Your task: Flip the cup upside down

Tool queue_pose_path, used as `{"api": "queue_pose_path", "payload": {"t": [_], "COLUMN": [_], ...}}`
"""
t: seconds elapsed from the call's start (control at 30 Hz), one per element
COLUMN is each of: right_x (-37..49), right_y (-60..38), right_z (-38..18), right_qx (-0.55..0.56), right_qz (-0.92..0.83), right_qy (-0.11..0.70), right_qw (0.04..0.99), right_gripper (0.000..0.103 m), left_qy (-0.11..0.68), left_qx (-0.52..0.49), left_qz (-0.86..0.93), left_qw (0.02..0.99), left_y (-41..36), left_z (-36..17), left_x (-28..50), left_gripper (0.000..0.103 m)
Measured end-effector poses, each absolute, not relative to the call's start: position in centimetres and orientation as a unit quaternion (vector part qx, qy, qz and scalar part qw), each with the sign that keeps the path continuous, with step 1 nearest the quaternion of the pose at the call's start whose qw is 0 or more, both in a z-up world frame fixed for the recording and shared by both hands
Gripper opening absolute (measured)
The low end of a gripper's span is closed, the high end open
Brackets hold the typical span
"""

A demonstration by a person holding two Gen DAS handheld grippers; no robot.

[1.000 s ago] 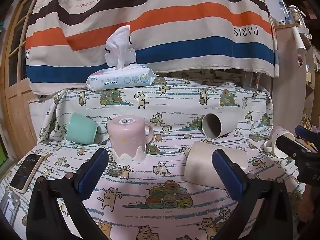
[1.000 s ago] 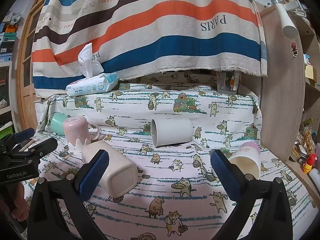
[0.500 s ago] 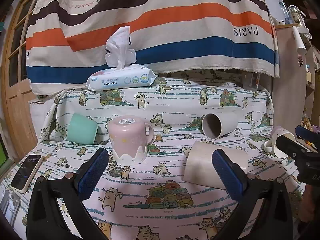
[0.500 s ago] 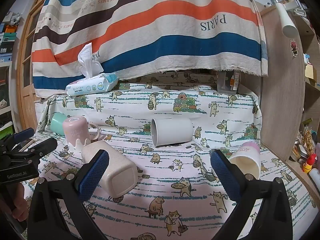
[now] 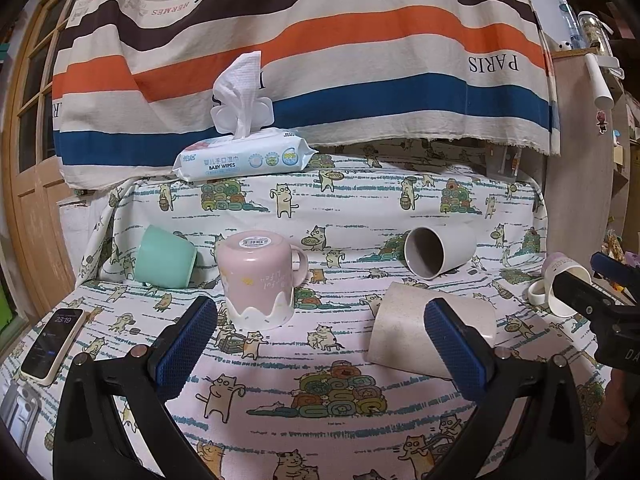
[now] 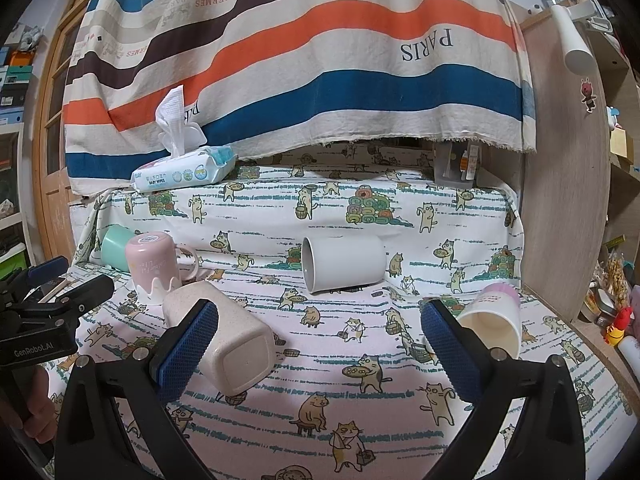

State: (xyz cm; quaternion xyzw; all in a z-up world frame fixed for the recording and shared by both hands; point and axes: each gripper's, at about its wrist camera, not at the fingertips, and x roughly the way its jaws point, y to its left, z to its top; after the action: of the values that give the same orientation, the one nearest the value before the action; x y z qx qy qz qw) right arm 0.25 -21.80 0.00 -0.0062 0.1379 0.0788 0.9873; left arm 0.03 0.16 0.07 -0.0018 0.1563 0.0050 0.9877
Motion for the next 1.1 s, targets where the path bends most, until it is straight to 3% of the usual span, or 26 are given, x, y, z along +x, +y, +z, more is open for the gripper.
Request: {"api": "queue_pose_path", "payload": {"t": [1.1], "right_x": [0.1], "right_y": [-21.6], "right_z": [0.0], "right_qx": [-0.011], "right_qz": [0.088], "right_qy": [0.135], "right_qw": [0.987], "right_gripper": [0.102], "left_qy": [0.157], "left_qx": [-0.003], "left_qz": [0.008], "left_qw": [0.988], "left_y": [0.5], "left_z": [-0.1], "left_x": [0.1], "left_gripper": [0.103]}}
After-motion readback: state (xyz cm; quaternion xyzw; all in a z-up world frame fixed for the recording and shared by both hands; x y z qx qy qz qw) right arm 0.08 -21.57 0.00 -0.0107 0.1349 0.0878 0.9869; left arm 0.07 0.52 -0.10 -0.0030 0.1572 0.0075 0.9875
